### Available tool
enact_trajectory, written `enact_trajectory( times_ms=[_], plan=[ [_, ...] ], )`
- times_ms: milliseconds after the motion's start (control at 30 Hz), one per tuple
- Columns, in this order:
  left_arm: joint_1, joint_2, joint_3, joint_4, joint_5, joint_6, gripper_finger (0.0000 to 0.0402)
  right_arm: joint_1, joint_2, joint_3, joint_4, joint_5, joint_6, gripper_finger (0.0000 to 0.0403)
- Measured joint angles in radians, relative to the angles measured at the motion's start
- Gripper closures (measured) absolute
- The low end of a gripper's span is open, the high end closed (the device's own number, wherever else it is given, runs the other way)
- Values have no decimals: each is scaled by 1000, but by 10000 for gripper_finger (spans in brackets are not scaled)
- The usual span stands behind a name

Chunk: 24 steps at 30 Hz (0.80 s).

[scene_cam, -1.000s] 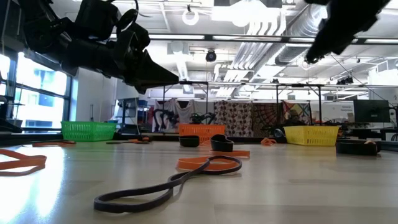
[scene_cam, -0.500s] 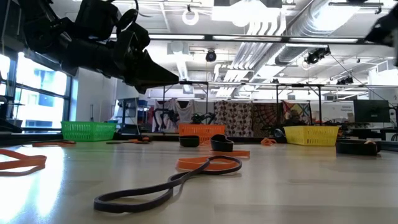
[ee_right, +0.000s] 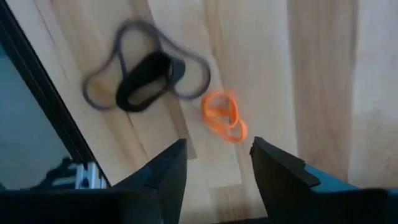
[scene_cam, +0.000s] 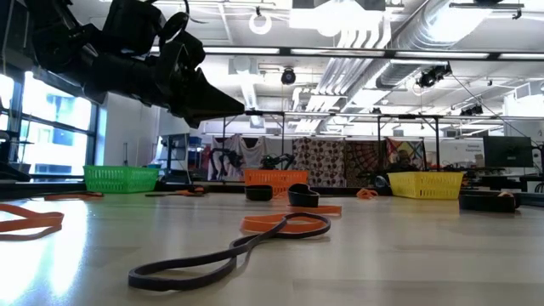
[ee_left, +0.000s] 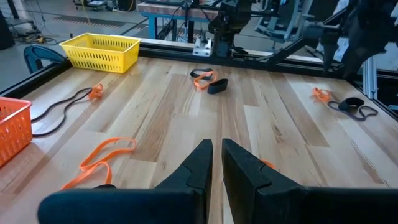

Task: Sort rubber bands into baskets
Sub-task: Put the bottom right orange rubber band into the green bin

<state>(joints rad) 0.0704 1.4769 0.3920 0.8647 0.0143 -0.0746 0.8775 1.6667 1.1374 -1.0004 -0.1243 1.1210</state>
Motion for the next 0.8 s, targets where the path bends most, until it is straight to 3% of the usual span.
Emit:
enact_trajectory(
  times_ms=[667, 800],
  plan=[
    [0, 0, 0, -1, 0, 0, 376, 0, 135, -1, 33, -45, -159, 234],
    [0, 0, 0, -1, 0, 0, 376, 0, 149, -1, 33, -45, -162, 254]
  ],
)
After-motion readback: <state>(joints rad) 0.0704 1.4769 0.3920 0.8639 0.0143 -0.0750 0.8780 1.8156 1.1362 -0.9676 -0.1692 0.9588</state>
